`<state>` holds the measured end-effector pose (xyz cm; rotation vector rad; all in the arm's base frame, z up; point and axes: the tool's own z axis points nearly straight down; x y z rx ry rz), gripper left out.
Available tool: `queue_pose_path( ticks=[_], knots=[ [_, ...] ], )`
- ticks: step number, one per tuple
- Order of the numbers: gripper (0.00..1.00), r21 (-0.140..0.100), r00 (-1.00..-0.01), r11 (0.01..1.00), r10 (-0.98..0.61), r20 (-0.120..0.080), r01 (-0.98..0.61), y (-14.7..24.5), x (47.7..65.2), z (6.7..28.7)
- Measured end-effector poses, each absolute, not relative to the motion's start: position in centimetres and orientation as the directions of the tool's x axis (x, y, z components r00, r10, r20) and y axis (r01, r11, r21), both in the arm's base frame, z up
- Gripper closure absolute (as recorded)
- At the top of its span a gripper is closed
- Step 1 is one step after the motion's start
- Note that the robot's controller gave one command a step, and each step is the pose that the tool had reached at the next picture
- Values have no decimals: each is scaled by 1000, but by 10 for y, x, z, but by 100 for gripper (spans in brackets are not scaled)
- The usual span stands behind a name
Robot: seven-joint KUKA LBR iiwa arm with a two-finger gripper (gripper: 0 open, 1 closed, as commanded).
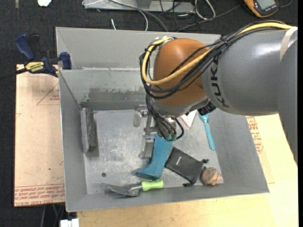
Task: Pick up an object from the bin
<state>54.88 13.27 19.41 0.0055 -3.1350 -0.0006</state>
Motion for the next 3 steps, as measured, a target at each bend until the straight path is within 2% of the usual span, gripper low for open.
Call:
queue_pose_path(
  ticks=[1,2,3],
  knots=[
    [0,1,-1000,1000,-1,0,-1,132,550,199],
    [0,2,-997,997,-78,0,-78,102,515,148],
    [0,4,-983,983,-183,-15,-183,57,504,107]
  ],
)
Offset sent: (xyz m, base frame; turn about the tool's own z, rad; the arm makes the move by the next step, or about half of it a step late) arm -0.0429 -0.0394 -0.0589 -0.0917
